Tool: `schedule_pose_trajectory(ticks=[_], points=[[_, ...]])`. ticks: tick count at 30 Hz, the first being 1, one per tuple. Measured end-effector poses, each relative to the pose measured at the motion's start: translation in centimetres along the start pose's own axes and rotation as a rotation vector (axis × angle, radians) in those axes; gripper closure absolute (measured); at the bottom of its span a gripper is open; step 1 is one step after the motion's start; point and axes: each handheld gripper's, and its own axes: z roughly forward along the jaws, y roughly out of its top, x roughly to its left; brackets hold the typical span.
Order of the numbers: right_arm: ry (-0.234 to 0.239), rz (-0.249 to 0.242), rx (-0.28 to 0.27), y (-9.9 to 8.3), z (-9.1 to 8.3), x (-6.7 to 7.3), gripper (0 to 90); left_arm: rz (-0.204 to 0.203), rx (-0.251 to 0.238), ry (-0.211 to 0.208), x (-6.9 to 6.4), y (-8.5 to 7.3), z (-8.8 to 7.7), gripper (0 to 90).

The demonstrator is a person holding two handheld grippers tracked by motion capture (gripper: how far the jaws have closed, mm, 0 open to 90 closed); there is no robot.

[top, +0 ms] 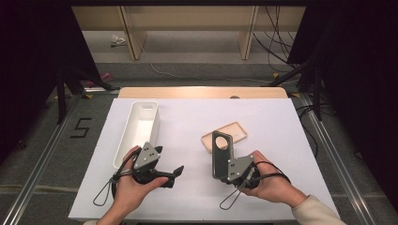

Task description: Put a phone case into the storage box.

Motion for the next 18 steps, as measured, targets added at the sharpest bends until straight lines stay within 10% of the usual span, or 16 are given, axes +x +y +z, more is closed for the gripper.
schedule_pose_trajectory(ticks=[18], points=[[-0.007,-0.038,-0.030,0.6,0.5,0.6,89.5,-0.012,0.052,-0.043,-0.3,5.4,3.9,5.5]])
